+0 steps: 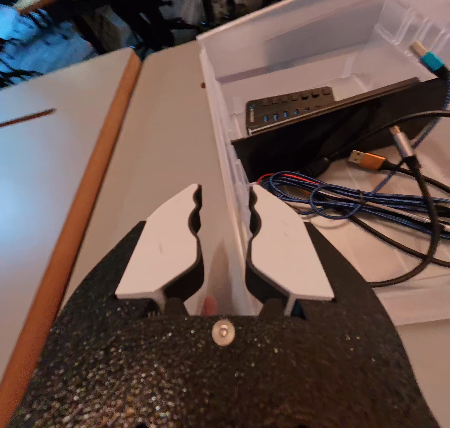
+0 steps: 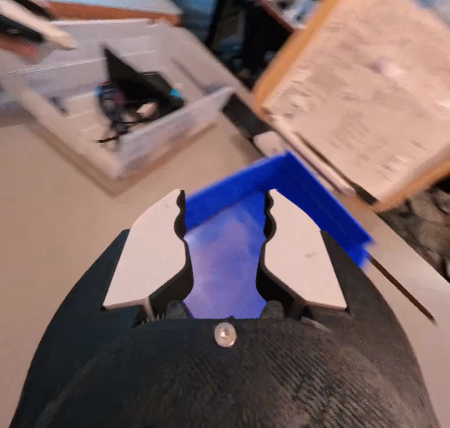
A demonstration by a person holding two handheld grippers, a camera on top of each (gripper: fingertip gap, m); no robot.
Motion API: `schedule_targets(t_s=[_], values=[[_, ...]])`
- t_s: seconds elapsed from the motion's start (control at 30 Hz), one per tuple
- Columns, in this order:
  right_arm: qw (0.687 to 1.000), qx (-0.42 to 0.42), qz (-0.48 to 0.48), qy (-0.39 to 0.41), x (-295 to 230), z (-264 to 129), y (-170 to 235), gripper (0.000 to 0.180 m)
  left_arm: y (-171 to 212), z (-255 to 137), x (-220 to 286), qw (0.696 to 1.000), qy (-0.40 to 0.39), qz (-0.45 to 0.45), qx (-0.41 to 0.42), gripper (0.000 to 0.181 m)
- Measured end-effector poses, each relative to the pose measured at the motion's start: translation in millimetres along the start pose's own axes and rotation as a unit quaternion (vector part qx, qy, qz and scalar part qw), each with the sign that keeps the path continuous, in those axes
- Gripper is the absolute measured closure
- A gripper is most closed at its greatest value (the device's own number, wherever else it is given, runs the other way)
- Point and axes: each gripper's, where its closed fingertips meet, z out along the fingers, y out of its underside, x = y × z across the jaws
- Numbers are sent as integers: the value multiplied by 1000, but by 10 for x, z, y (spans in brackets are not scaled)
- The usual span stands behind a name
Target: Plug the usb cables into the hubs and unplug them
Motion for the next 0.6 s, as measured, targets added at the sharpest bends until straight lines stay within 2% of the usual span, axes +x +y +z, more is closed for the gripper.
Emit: schedule_targets(t_s=[0.1, 0.13, 0.17, 0.23, 0.33, 0.37, 0.4, 0.5, 0.6], values=[[990, 3, 86, 108, 796, -482, 595, 107, -179, -216, -47, 997, -57, 9, 50, 139], [984, -6, 126, 123, 936, -553, 810, 97, -248, -295, -5, 996, -57, 4, 75, 136], [980, -16, 157, 121, 974, -575, 1000, 87, -304, -362, 43, 994, -54, -7, 98, 131], [977, -41, 169, 126, 956, -581, 1308, 91, -343, -441, 98, 991, -57, -42, 116, 128], [979, -79, 120, 142, 908, -438, 1629, 89, -215, -395, 131, 991, -69, -76, 82, 117], [980, -88, 126, 127, 871, -365, 1694, 103, -158, -370, 116, 991, -81, -84, 71, 116], [982, -77, 136, 104, 845, -337, 1686, 138, -108, -347, 102, 990, -93, -89, 64, 115], [974, -96, 150, 143, 1179, -426, 1881, 168, 47, -294, 156, 991, -83, -95, 43, 115], [969, -98, 193, 119, 1538, -579, 2115, 168, 144, -309, 183, 992, -59, -104, 38, 116]])
